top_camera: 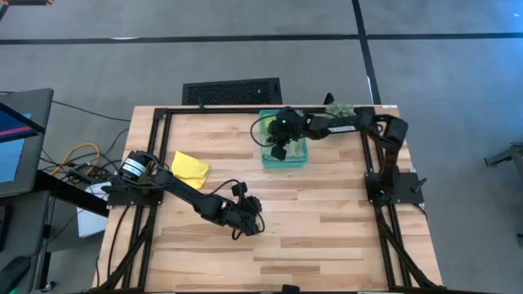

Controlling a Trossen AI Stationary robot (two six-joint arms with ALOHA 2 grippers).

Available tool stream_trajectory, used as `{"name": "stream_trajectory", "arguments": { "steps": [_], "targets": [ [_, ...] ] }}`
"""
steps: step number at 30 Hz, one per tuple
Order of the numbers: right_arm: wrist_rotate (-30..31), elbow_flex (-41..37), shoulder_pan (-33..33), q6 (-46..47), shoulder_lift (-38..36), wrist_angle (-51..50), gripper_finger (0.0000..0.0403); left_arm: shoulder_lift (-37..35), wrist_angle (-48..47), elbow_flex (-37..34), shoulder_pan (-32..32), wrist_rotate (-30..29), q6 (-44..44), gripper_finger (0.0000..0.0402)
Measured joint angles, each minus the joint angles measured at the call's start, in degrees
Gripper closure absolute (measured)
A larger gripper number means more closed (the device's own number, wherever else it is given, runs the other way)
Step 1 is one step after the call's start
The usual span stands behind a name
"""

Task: Fold microfiber towels
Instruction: Put the green microfiber into the green bin

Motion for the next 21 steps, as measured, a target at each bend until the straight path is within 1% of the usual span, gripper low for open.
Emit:
{"name": "stream_trajectory", "arguments": {
  "steps": [3,8,12,17,19,21],
  "targets": [
    [0.8,0.0,-1.0,0.3,2.4,0.3,0.0384,0.0,-0.1,0.0,0.0,0.0,0.0,0.0401],
    [0.7,0.0,-0.8,-0.1,2.2,0.0,0.0391,0.0,-0.1,0.0,0.0,0.0,-0.4,0.0401],
    [0.8,0.0,-0.4,-0.8,-3.2,-1.0,0.0387,0.0,-0.1,0.0,0.0,0.0,-0.4,0.0401],
    [0.5,0.0,-0.5,-0.8,-10.8,-6.9,0.0378,0.0,-0.1,0.0,0.0,0.0,-0.5,0.0401],
    [-1.1,-0.7,-0.6,-0.8,-13.5,-8.1,0.038,0.0,-0.1,0.0,0.0,0.2,-0.6,0.0401],
    [-4.4,-3.2,-0.6,-1.1,-15.4,-7.2,0.0384,0.0,-0.1,0.0,0.0,1.0,-0.9,0.0401]
  ]
}}
